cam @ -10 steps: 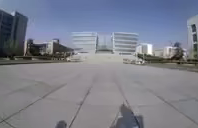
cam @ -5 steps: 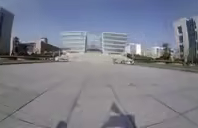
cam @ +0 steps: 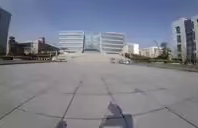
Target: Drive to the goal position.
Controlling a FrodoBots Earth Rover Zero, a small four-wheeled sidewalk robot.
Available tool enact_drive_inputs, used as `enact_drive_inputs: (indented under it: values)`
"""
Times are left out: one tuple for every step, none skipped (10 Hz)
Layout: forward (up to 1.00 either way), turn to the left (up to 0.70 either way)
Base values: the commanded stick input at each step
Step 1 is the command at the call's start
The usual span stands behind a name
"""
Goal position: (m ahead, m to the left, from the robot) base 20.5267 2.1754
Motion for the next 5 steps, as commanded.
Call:
enact_drive_inputs:
  values:
    - [1.0,0.12]
    - [1.0,0.16]
    - [1.0,0.09]
    - [1.0,0.13]
    - [1.0,0.13]
